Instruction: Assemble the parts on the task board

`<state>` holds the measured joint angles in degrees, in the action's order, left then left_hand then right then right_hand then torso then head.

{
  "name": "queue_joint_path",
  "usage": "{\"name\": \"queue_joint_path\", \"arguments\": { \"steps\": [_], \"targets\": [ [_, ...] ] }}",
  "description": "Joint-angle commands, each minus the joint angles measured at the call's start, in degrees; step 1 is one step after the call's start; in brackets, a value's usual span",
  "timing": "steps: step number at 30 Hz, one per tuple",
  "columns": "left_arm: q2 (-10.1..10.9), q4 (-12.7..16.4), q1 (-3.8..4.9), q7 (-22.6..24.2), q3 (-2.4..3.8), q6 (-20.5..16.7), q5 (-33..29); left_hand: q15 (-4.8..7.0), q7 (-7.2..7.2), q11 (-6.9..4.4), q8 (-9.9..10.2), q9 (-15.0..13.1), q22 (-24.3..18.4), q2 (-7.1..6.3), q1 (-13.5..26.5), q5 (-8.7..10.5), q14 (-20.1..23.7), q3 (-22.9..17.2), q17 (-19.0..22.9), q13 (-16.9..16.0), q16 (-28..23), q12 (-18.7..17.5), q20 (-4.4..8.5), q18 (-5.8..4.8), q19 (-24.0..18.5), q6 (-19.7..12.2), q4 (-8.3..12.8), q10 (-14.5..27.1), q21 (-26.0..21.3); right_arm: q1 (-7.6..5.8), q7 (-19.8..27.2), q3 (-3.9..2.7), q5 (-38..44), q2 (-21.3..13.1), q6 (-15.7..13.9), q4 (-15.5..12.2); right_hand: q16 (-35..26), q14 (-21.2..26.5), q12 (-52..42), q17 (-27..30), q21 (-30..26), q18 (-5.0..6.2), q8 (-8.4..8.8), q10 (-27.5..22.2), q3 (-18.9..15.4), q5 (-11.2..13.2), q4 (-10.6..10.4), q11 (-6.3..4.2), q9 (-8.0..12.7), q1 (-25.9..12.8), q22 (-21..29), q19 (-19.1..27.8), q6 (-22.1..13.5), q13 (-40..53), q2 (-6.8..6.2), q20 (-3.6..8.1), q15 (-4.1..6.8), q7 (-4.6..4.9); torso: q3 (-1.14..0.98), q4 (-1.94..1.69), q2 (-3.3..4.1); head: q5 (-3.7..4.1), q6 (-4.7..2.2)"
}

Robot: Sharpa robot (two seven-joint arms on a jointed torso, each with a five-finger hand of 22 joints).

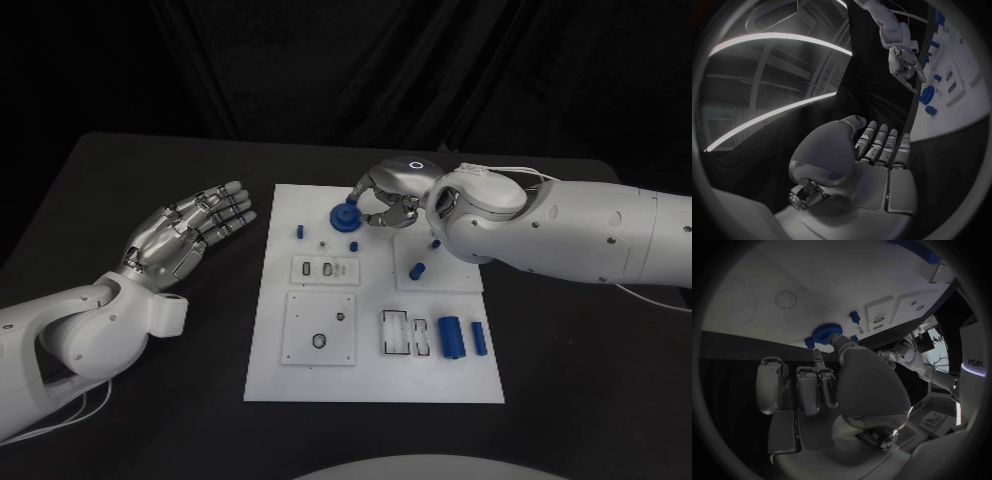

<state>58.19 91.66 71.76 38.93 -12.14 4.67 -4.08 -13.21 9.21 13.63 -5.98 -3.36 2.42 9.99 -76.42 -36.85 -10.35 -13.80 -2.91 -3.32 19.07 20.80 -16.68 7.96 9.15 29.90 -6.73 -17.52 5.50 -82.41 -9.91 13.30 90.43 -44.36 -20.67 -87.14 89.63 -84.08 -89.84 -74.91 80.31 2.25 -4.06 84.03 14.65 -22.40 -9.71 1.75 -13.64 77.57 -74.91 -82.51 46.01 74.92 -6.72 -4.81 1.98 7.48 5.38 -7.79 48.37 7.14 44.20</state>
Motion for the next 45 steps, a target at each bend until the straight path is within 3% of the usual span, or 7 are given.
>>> {"name": "queue_joint_path", "arguments": {
  "steps": [1, 8, 10, 17, 19, 31, 45],
  "targets": [
    [0.31, 0.27, 0.02, 9.61, 0.04, 0.24, -0.07, -0.4, 2.52, 0.24, -0.07, -0.03, 0.05, -0.01, 0.46, 0.12, -0.06, -0.44, -0.06, -0.04, 0.41, 0.21, -0.1, -0.88, 0.27, 0.12, -0.05, -0.12, 0.27, -0.66, 1.89, -0.04, 0.0, -2.45, -3.67, -1.6, -0.21, -5.6, -0.16, -14.35, 0.02, 0.87, -1.09, 5.97, 0.03, 0.51, -0.2, 0.09, 0.19, 0.25, -7.67, 0.08, 1.94, 15.08, 0.0, 0.19, -0.2, -0.26, 0.0, -0.01, -0.01, 0.36, -0.55],
    [0.03, 0.6, 0.03, 9.7, 0.04, 0.09, -0.32, -0.4, 2.52, 0.24, -0.09, -0.04, 0.07, -0.03, 0.48, 0.12, -0.09, -0.46, -0.07, -0.05, 0.48, 0.27, -0.1, -0.88, 0.32, 0.2, -0.05, -0.17, 0.3, -2.46, 9.33, 0.01, -2.44, -12.1, -9.37, -7.31, 0.37, -5.92, -0.16, -15.09, 7.98, -1.66, -4.14, 5.97, -0.89, 5.24, -2.7, -1.03, 0.03, -1.12, -13.8, -6.21, 9.01, 15.08, 0.53, 1.02, 0.74, -1.66, -0.02, 0.08, 0.0, 0.79, -0.77],
    [-0.03, 0.61, 0.03, 9.69, 0.04, 0.08, -0.34, -0.4, 2.52, 0.24, -0.09, -0.04, 0.07, -0.03, 0.48, 0.12, -0.09, -0.46, -0.07, -0.05, 0.48, 0.27, -0.1, -0.88, 0.32, 0.2, -0.05, -0.17, 0.3, -2.67, 10.55, 0.1, -2.84, -14.85, -10.52, -8.42, 0.37, -5.92, -0.16, -15.09, 8.63, -1.88, -4.51, 5.97, -1.77, 7.53, -3.89, -0.93, -0.01, -2.3, -14.3, -6.69, 10.05, 15.08, 0.18, 1.11, 0.7, -1.69, 0.02, 0.53, -0.2, 0.32, -0.73],
    [-0.34, 0.33, 0.03, 9.74, 0.04, 0.15, -0.37, -0.4, 2.53, 0.24, -0.1, -0.04, 0.06, -0.05, 0.5, 0.11, -0.08, -0.49, -0.07, -0.05, 0.47, 0.28, -0.09, -0.89, 0.29, 0.22, -0.04, -0.18, 0.28, -2.51, 11.23, 0.76, -4.11, -20.7, -10.46, -9.06, 0.37, -5.92, -0.16, -15.09, 8.62, -1.87, -3.79, 5.97, -3.0, 11.18, -6.1, -1.19, 0.6, -2.28, -14.32, -6.67, 9.66, 15.08, -0.41, 1.33, 0.95, -1.81, 0.01, 0.84, -0.6, 0.45, -0.35],
    [-0.58, 0.2, 0.02, 9.75, 0.04, 0.36, -0.37, -0.4, 2.53, 0.24, -0.09, -0.04, 0.05, -0.06, 0.52, 0.1, -0.06, -0.51, -0.06, -0.04, 0.43, 0.23, -0.09, -0.9, 0.26, 0.15, -0.04, -0.14, 0.27, -1.65, 11.19, 0.88, -4.33, -21.86, -10.55, -8.3, 0.37, -5.92, -0.16, -15.09, 8.03, -1.67, -2.08, 5.97, -3.44, 12.03, -6.76, -1.33, 1.55, -1.61, -13.92, -6.21, 7.51, 15.08, -0.56, 1.4, 1.05, -1.89, 0.03, 0.75, -0.64, 0.9, -0.2],
    [-0.75, -0.02, 0.01, 9.54, 0.04, 0.79, -0.38, -0.41, 2.53, 0.25, -0.08, -0.03, 0.05, -0.03, 0.53, 0.09, -0.08, -0.55, -0.07, -0.04, 0.48, 0.19, -0.09, -0.91, 0.26, 0.1, -0.05, -0.11, 0.27, 3.36, 11.55, 1.02, -4.58, -21.84, -10.3, -3.46, 0.37, -5.92, -0.16, -15.09, 6.13, -1.07, 0.38, 5.97, -5.06, 15.44, -6.91, -1.81, 4.16, -1.32, -12.76, -4.85, 4.17, 15.08, -1.16, 1.82, 1.49, -2.37, -0.1, 1.17, -1.11, 0.59, 0.46],
    [-0.54, -0.14, 0.0, 9.46, 0.04, 0.99, -0.38, -0.41, 2.53, 0.25, -0.08, -0.03, 0.05, -0.03, 0.53, 0.09, -0.08, -0.55, -0.07, -0.04, 0.48, 0.19, -0.09, -0.91, 0.26, 0.1, -0.05, -0.11, 0.27, 4.6, 9.52, 1.03, -4.6, -20.23, -7.84, -1.24, 0.37, -5.92, -0.16, -15.09, 4.94, -0.74, -0.01, 5.97, -5.21, 15.17, -6.67, -1.79, 4.96, 0.47, -12.09, -4.06, 4.23, 15.08, -1.35, 1.86, 1.5, -2.31, -0.05, 0.94, -1.01, 0.86, 0.51]
  ]
}}
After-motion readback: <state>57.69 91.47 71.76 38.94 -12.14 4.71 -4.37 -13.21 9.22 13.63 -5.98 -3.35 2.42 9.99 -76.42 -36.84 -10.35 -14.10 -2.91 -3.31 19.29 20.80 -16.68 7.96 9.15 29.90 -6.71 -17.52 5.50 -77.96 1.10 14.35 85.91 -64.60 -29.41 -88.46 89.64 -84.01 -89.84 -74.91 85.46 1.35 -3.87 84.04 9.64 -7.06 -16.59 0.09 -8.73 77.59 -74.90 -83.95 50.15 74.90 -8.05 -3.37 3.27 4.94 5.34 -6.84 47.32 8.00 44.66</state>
